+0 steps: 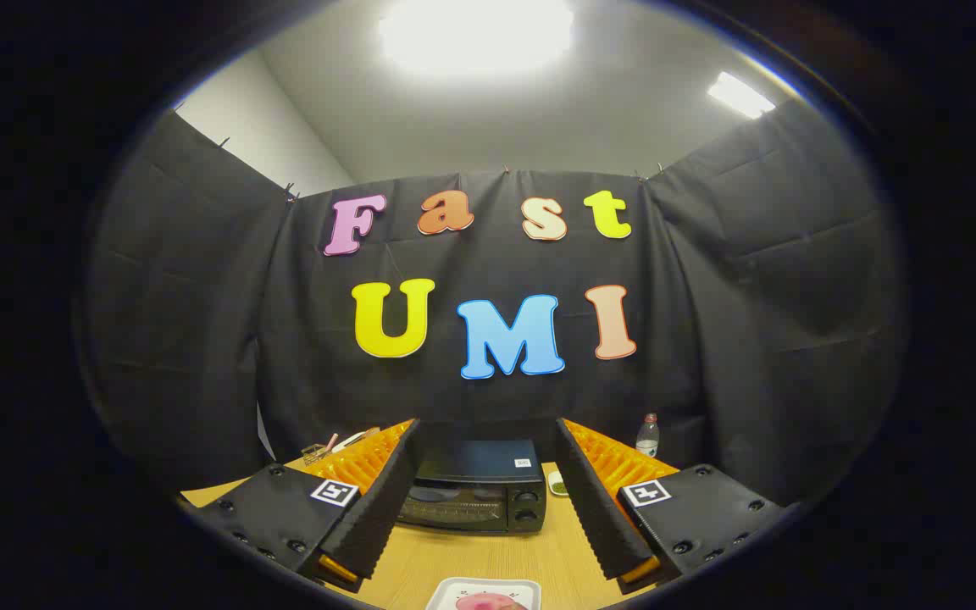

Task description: Open the toaster oven, put the food inside, and close the toaster oven door.

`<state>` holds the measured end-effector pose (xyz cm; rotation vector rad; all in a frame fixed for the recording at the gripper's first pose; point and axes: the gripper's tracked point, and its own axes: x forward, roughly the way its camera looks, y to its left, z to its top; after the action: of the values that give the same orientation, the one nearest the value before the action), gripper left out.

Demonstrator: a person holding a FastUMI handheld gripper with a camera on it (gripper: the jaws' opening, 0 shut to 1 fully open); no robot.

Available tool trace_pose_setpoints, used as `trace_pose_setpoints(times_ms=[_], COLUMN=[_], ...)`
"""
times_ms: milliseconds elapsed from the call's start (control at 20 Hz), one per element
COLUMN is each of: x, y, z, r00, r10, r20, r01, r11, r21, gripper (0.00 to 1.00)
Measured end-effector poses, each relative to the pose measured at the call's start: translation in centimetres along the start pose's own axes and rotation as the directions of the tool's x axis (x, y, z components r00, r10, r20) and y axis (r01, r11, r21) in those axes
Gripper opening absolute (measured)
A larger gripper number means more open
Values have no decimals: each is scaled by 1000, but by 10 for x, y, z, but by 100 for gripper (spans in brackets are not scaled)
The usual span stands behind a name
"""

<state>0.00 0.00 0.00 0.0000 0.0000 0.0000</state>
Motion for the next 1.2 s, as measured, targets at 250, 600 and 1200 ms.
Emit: trace_pose_setpoints(times_ms=[250, 600, 1200], x=[2, 10, 76], y=[1, 0, 45], z=[-4, -11, -34], r00=[1000, 1000, 996], r10=[1, -1, 66], r20=[-7, -24, -66], r01=[-1, 1, -64], r11=[1000, 1000, 998], r21=[2, 17, 21], gripper=[97, 97, 99])
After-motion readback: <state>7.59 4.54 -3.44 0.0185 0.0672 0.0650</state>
